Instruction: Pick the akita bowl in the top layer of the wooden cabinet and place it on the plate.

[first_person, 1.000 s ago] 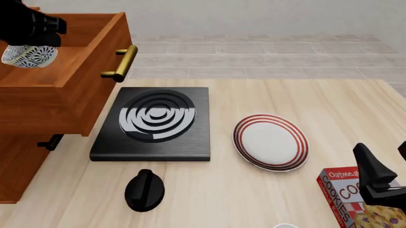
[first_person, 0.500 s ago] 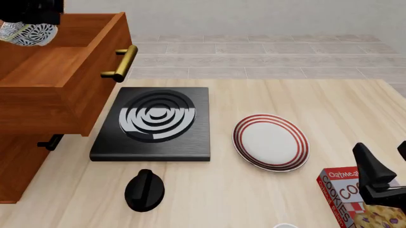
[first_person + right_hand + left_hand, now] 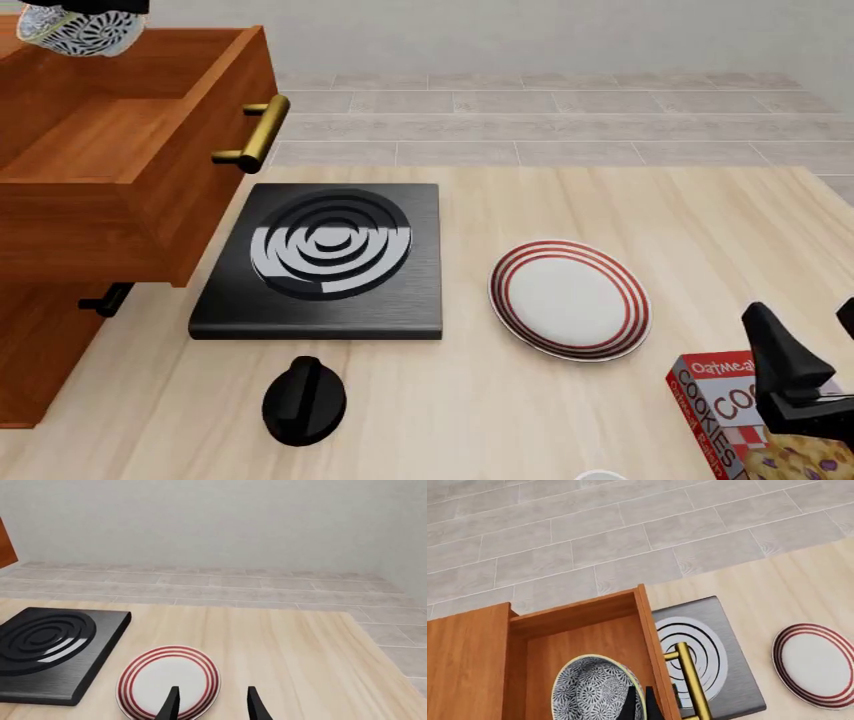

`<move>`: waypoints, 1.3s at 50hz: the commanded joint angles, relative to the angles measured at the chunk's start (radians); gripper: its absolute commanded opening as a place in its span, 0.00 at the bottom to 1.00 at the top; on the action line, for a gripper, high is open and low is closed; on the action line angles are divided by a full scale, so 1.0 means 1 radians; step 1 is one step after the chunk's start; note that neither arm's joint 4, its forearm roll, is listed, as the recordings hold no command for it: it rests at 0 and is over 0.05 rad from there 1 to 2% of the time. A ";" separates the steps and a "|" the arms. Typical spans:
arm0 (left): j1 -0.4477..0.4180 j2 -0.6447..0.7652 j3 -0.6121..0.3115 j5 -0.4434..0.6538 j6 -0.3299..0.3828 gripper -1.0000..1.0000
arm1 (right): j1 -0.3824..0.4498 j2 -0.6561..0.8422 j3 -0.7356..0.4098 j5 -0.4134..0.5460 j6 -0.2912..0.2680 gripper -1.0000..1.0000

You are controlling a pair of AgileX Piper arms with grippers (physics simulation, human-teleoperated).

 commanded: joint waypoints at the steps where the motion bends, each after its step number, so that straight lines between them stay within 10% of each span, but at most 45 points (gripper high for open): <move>1: -0.038 -0.001 -0.043 -0.005 0.038 0.00 | 0.003 0.002 0.000 0.000 0.001 1.00; 65: -0.283 0.076 -0.099 -0.064 0.110 0.00 | 0.018 0.012 0.001 -0.014 -0.021 1.00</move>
